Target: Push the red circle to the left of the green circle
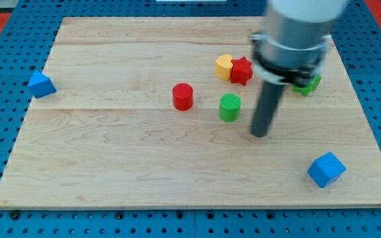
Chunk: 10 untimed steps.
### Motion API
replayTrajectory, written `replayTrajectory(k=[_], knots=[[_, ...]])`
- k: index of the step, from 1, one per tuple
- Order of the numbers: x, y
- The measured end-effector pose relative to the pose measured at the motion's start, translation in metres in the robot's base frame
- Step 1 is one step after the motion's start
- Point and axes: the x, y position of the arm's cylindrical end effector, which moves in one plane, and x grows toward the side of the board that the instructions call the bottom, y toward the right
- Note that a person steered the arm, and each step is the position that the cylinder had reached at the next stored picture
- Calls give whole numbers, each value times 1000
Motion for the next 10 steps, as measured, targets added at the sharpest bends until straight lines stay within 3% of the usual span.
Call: replayTrajectory(k=[1,3,4,5,6,7,9,10], knots=[[-19,-48],[-74,55],[-52,29],[-32,-58],[-47,-137],[-71,-135],[-76,-25],[-69,-25]])
